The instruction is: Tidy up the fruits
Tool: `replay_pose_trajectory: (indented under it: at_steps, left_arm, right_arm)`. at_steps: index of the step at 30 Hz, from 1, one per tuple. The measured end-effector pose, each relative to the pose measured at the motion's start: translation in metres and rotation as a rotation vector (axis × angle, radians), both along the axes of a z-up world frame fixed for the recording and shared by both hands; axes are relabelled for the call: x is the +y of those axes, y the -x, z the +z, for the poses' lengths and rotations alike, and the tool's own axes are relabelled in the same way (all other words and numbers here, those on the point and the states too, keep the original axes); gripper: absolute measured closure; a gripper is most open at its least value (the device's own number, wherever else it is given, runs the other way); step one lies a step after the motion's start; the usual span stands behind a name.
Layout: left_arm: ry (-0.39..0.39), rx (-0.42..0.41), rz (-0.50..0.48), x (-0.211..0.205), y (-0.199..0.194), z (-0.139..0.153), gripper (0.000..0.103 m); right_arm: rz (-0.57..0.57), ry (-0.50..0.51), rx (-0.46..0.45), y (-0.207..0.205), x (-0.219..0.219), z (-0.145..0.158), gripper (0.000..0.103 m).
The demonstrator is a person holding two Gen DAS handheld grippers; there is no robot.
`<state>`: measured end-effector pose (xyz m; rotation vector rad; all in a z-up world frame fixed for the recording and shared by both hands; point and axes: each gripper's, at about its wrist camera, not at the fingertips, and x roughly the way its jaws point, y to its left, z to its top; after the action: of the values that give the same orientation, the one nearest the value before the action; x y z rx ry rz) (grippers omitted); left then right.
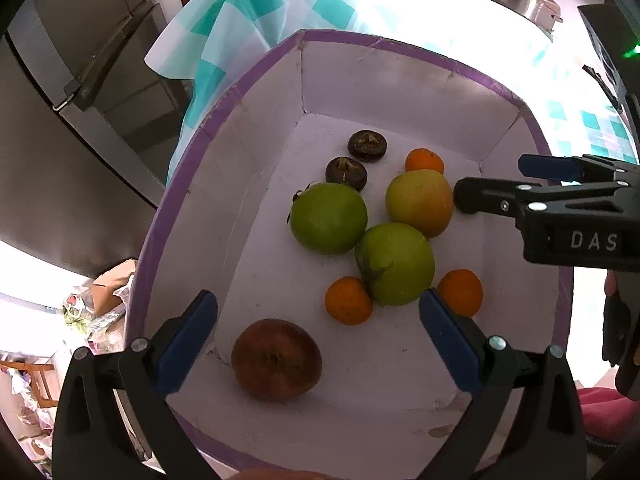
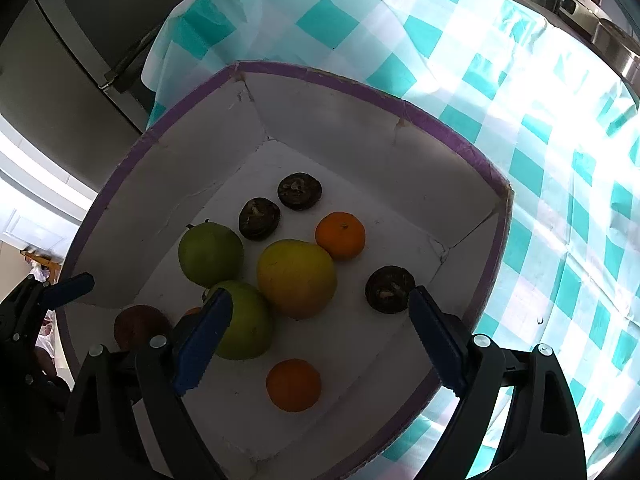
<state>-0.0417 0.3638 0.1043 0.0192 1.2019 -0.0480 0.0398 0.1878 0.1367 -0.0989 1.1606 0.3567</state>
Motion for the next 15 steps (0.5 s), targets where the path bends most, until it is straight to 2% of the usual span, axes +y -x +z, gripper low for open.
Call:
replay_pose_trajectory:
  at_steps: [8, 13, 15]
  left_arm:
    - [-0.028, 0.023, 0.021, 0.0029, 0.0026, -0.0038, 0.002]
    - [-0.017, -0.005, 0.038, 0.0052, 0.0047, 0.0001, 0.002]
    - [-0.048, -0.057, 0.073, 0.0058, 0.0095, 0.0043, 0.002]
  right_arm:
    - [-0.003, 0.005, -0.014, 0.0044, 0.0014, 0.0004, 0.016]
    - [-0.022, 0.017, -0.038, 0.0068, 0.0038, 0.0020, 0.016]
    - [-0.035, 0.019, -0.040, 0.0104, 0.0007, 0.0035, 0.016]
